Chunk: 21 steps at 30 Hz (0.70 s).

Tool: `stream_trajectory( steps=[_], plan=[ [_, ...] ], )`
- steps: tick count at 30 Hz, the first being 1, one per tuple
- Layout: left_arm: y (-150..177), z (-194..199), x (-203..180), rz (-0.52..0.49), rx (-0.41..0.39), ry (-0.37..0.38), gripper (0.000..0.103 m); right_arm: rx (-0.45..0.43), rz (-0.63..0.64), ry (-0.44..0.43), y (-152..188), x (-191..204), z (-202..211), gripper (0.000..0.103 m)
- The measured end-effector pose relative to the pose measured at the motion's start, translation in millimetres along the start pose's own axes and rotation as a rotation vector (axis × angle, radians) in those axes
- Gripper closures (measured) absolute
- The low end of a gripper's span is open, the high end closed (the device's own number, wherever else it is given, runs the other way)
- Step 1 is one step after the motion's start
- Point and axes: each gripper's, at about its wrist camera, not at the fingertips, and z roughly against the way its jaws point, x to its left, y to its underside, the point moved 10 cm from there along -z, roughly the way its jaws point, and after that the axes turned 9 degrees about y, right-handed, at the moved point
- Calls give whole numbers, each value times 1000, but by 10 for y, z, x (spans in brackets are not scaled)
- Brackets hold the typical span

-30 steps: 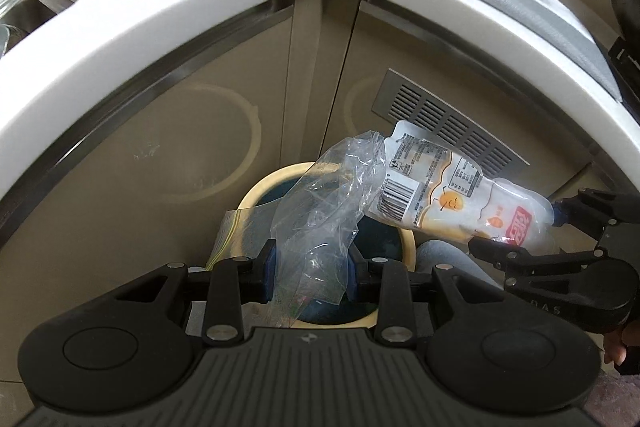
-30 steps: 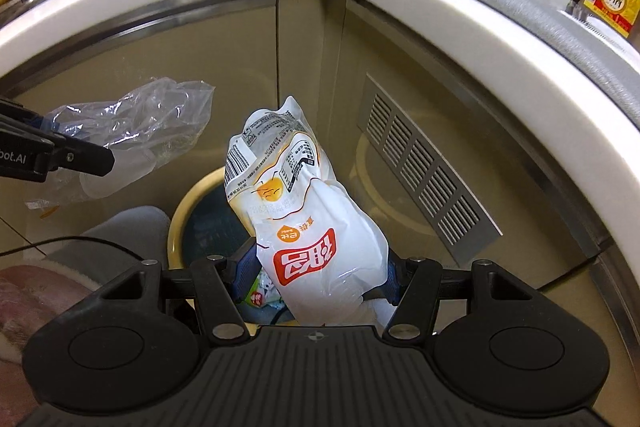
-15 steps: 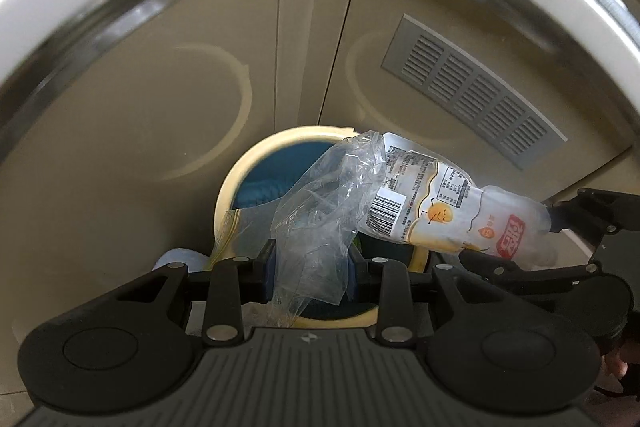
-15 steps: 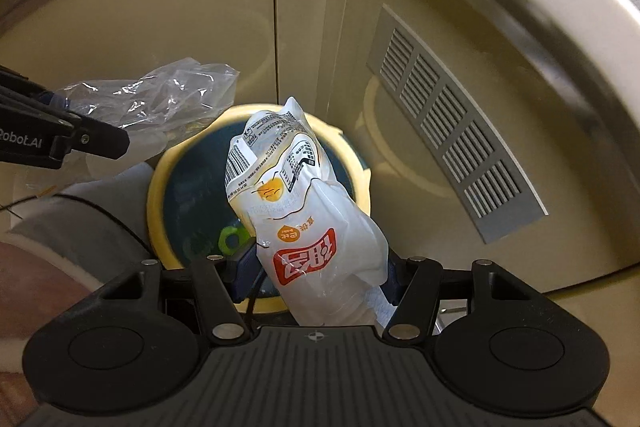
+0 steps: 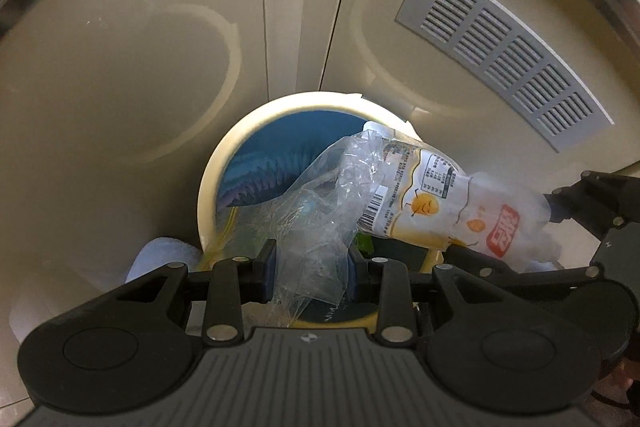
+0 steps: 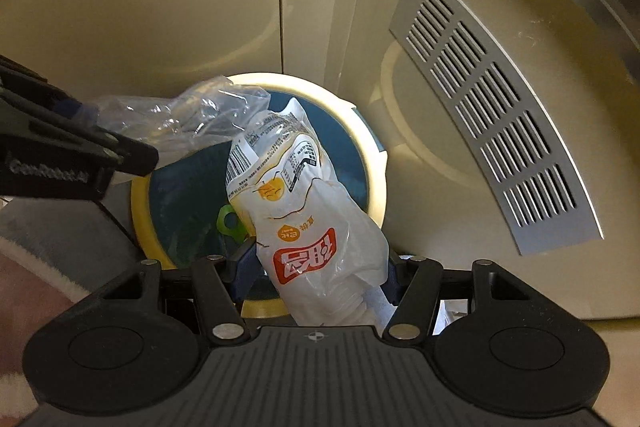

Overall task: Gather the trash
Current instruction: 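Open both tools to drop the bag and pouch into the bin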

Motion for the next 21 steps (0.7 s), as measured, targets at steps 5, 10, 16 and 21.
stream_trajectory(
  steps=[5,10,16,21],
  plan=[
    [-34,-217,21,3,47,-4,67,19,10,-6,-68,57,-103,41],
    [-62,-371,37,3,79,-14,67,40,27,-10,-133,124,-212,41],
    [-59,-518,103,3,108,-35,67,60,41,-6,-201,167,-321,49],
    [-97,-573,168,0,107,-49,52,59,37,-10,-231,147,-373,49]
  ],
)
